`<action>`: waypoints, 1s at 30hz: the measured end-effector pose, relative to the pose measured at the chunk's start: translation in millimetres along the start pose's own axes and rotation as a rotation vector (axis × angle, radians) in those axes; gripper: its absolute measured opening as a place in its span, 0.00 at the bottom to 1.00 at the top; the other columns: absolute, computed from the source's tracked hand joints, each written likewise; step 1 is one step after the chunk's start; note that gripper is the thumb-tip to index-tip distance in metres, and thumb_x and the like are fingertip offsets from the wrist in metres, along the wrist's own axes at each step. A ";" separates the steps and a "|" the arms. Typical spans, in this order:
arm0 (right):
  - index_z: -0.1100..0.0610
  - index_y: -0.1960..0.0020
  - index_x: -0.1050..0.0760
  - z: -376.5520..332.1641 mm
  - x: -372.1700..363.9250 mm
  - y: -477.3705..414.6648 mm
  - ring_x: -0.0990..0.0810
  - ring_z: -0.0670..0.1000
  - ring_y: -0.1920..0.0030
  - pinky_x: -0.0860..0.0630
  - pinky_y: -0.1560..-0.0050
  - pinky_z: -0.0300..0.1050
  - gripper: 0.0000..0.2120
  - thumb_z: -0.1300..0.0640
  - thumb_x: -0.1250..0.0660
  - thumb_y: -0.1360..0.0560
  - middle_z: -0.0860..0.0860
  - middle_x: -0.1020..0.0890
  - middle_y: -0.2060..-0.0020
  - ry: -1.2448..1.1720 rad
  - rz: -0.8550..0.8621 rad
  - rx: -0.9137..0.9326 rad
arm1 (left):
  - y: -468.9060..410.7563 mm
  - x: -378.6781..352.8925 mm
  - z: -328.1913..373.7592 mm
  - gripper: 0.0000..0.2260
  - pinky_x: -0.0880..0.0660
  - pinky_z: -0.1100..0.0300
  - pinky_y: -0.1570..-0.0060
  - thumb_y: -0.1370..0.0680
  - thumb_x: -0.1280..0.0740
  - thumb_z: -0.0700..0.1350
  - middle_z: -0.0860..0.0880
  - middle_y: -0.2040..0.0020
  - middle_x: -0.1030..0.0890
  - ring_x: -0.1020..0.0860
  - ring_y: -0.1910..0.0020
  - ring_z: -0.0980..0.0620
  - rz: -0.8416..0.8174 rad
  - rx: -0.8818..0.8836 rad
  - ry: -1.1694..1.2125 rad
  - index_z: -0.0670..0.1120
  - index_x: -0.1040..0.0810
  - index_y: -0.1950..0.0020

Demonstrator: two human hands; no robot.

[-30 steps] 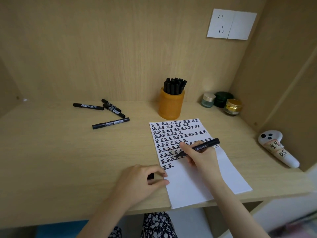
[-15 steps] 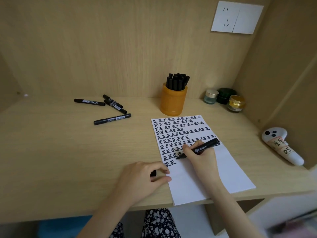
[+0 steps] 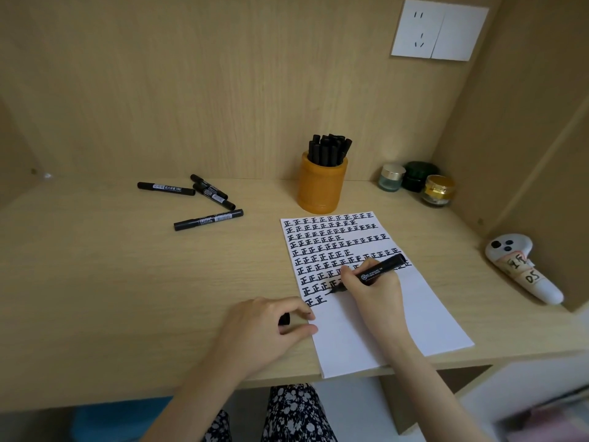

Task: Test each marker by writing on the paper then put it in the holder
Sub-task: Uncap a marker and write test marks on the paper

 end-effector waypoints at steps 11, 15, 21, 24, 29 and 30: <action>0.63 0.65 0.28 3.8 -3.1 -1.1 0.30 0.42 0.74 0.34 0.71 0.32 0.11 0.61 0.30 0.27 0.49 0.26 0.75 0.018 -0.033 -0.013 | -0.4 0.2 0.1 0.15 0.36 0.71 0.69 0.28 0.40 0.67 0.61 0.59 0.17 0.24 0.71 0.54 0.003 -0.010 -0.009 0.63 0.24 0.47; 0.61 0.66 0.30 2.9 -3.4 -0.5 0.32 0.42 0.74 0.36 0.72 0.32 0.10 0.64 0.31 0.29 0.49 0.28 0.75 0.031 -0.052 -0.015 | 0.0 -0.1 0.2 0.14 0.38 0.72 0.69 0.28 0.39 0.66 0.60 0.61 0.18 0.24 0.71 0.53 -0.005 -0.008 0.003 0.63 0.24 0.47; 0.60 0.68 0.31 0.8 -1.0 0.4 0.33 0.42 0.74 0.36 0.73 0.32 0.12 0.65 0.31 0.29 0.47 0.29 0.76 0.009 -0.045 -0.013 | 1.0 0.5 1.2 0.12 0.39 0.72 0.71 0.27 0.39 0.65 0.58 0.64 0.18 0.30 0.76 0.55 -0.012 -0.011 0.006 0.64 0.24 0.48; 0.61 0.67 0.29 0.0 -0.6 0.5 0.31 0.41 0.74 0.34 0.72 0.31 0.11 0.63 0.31 0.28 0.47 0.27 0.75 0.004 -0.037 -0.010 | 1.2 1.4 3.4 0.13 0.39 0.72 0.71 0.27 0.38 0.65 0.58 0.63 0.17 0.30 0.75 0.56 -0.016 -0.017 0.004 0.63 0.23 0.47; 0.59 0.67 0.30 0.0 -0.3 0.6 0.32 0.41 0.76 0.36 0.74 0.32 0.12 0.63 0.31 0.28 0.47 0.27 0.76 0.019 -0.024 -0.008 | 0.3 0.6 2.1 0.14 0.38 0.72 0.70 0.28 0.39 0.66 0.59 0.60 0.17 0.24 0.70 0.53 -0.007 -0.017 0.002 0.64 0.24 0.47; 0.59 0.67 0.30 -0.2 0.0 0.5 0.32 0.41 0.76 0.36 0.74 0.32 0.12 0.64 0.31 0.27 0.48 0.28 0.76 0.016 -0.023 -0.008 | 0.3 0.7 2.2 0.14 0.38 0.72 0.69 0.28 0.39 0.66 0.59 0.60 0.17 0.24 0.70 0.52 -0.004 -0.017 0.005 0.63 0.24 0.47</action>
Point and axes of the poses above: each hand's wrist, its own y-axis away from the middle knuckle, its own x-axis out of the back of the hand, z = x × y, the point moved 10 cm from there along -y, towards the middle knuckle
